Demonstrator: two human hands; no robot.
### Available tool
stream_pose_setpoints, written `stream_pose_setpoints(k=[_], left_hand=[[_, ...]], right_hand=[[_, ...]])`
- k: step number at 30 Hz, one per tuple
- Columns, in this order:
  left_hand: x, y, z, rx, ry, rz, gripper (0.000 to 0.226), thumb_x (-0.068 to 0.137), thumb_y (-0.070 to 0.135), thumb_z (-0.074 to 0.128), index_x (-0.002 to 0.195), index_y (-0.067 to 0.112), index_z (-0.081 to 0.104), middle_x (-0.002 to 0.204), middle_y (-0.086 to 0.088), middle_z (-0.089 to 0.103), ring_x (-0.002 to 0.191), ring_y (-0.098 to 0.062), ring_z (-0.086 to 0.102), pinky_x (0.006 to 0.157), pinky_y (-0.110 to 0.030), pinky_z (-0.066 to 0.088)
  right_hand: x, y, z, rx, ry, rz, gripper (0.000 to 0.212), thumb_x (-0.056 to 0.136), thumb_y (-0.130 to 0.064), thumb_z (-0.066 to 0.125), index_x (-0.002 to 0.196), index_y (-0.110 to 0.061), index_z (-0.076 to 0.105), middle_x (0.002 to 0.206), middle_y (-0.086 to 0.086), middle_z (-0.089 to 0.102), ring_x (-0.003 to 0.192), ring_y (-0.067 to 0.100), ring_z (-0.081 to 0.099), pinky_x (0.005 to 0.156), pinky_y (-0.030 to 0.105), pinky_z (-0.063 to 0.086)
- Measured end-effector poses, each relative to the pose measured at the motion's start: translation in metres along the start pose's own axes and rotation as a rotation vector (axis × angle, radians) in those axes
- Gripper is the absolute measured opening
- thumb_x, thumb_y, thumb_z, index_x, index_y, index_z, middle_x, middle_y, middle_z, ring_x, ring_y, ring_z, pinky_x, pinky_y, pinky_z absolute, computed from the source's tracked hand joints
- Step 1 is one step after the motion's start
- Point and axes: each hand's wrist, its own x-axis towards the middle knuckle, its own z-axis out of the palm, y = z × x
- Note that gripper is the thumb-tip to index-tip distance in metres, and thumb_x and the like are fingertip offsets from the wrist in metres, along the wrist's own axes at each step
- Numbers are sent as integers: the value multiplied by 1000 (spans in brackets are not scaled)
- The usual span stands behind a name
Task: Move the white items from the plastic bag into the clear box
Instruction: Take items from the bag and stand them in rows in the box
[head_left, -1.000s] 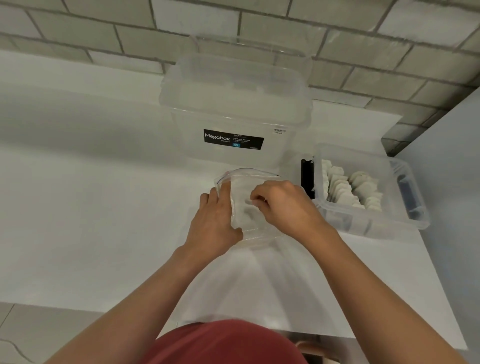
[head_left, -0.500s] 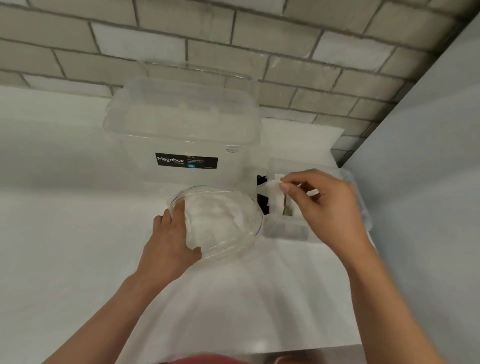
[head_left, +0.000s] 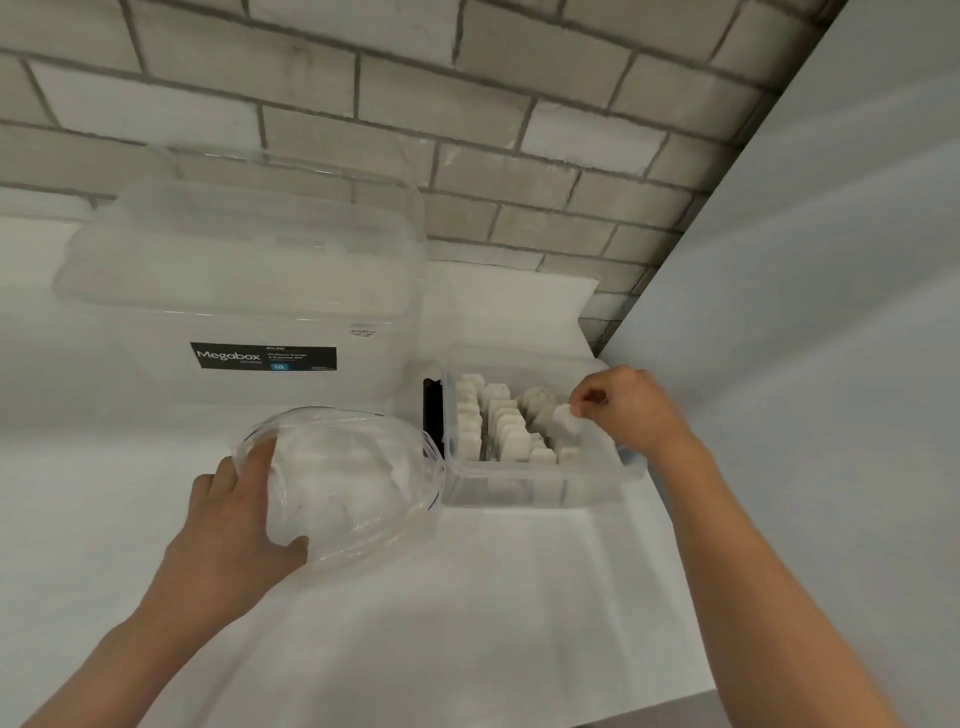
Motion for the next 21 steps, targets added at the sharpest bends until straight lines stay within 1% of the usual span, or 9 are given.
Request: stream_pose_setpoints(k=[2,4,7,10,12,14,17,19,21], left_hand=[[-2,1,-2,2,5,6,108,66,29,83,150,36,16,119,3,42,103,-15,28,76,-39,44],[-3,5,-5,4,6,23,106,68,29,83,151,39,16,115,5,37,103,-16,27,78,-37,42],[-5,7,-7,26,-12,31,103,71,30,81,152,43,18,110,8,29,109,-20,31,80,-34,40],[-8,5,-9,29,-27,33,99,73,32,80,151,44,22,112,8,28,114,-22,32,84,-33,38],[-8,4,-10,11,-26,30,95,73,33,80,150,45,26,118,5,32,115,-24,32,88,-33,37],[-9,4,-9,-34,-11,38,89,75,37,80,148,46,32,130,0,36,120,-25,34,96,-33,35],[-10,8,-12,-120,27,62,72,77,53,75,141,52,40,139,0,33,128,-24,34,103,-34,36],[-11,10,-15,-155,51,74,62,78,61,68,135,52,47,147,2,28,137,-24,33,109,-37,36],[-13,10,-18,-181,63,74,57,79,65,64,132,52,50,155,6,22,139,-24,37,110,-43,39]], right_hand=[[10,2,13,-38,-28,-9,7,88,-19,73,88,-26,77,85,-8,71,83,18,68,72,30,56],[20,4,23,-89,-35,-8,8,88,-17,72,91,-23,76,91,-2,72,88,20,67,76,29,54],[32,7,38,-175,-50,-11,8,90,-14,69,93,-19,74,97,7,72,90,27,66,81,36,57],[37,7,48,-228,-26,-12,11,92,-12,65,96,-18,73,100,11,70,90,30,65,83,39,58],[38,5,52,-262,-1,-21,12,94,-14,62,97,-19,73,99,11,70,93,32,64,84,38,56],[37,3,53,-281,12,-29,10,93,-21,64,99,-20,73,98,12,71,95,33,63,84,38,55],[29,0,48,-214,50,-24,18,90,-23,70,107,-16,74,101,13,73,98,34,65,85,40,56],[18,-1,37,-155,121,-28,23,89,-19,74,111,-12,75,102,12,74,99,34,66,88,43,56],[3,-3,25,-81,229,-26,23,88,-18,76,110,-11,75,100,10,76,96,32,69,88,42,55]])
